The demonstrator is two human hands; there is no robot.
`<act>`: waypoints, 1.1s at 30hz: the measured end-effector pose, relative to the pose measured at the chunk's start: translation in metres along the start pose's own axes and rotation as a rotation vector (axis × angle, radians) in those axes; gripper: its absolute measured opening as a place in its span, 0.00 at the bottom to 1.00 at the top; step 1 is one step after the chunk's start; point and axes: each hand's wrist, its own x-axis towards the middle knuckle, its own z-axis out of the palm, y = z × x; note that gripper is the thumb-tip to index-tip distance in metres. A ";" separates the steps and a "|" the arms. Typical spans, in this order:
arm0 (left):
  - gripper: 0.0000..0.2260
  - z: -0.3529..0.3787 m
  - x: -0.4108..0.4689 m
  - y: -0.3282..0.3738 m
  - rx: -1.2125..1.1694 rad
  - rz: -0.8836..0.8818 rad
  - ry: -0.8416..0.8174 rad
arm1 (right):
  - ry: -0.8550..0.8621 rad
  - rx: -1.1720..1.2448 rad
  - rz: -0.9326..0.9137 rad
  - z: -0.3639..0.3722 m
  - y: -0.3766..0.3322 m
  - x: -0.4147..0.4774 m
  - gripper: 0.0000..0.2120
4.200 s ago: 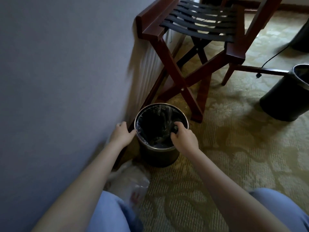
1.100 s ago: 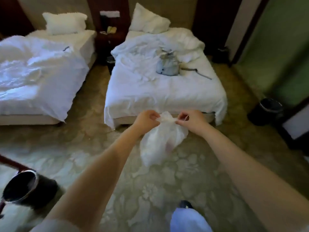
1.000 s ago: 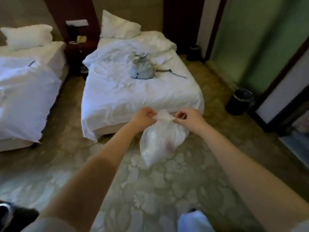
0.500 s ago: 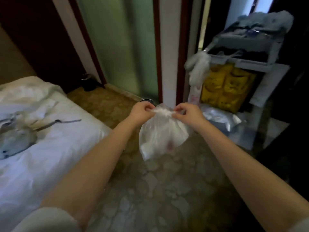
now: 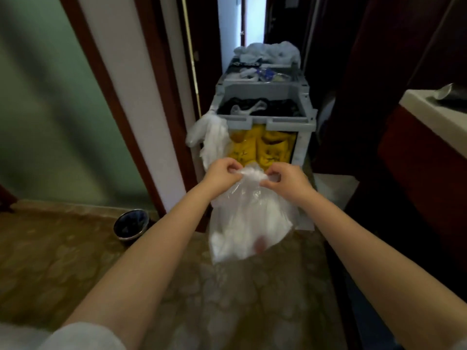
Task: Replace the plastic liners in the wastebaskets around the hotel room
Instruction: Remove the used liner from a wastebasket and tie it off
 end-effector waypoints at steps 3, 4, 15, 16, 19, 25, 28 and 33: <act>0.06 0.005 0.074 0.002 -0.058 0.039 -0.057 | 0.082 -0.013 0.060 -0.009 0.013 0.050 0.14; 0.07 0.010 0.095 0.004 -0.058 0.053 -0.067 | 0.096 -0.014 0.091 -0.012 0.021 0.064 0.13; 0.03 0.086 0.310 0.040 -0.013 0.152 -0.123 | 0.240 -0.017 0.205 -0.048 0.137 0.236 0.13; 0.03 0.090 0.329 0.047 0.001 0.156 -0.114 | 0.242 -0.005 0.199 -0.056 0.146 0.254 0.12; 0.03 0.097 0.384 0.064 0.052 0.176 -0.073 | 0.231 0.027 0.167 -0.078 0.169 0.309 0.10; 0.04 0.096 0.475 0.083 0.062 0.171 0.058 | 0.252 0.047 0.112 -0.098 0.197 0.411 0.09; 0.07 0.093 0.522 0.082 0.048 0.182 0.103 | 0.283 0.039 0.077 -0.101 0.206 0.460 0.08; 0.08 0.087 0.610 0.076 0.005 0.230 0.112 | 0.351 0.081 0.069 -0.104 0.214 0.542 0.08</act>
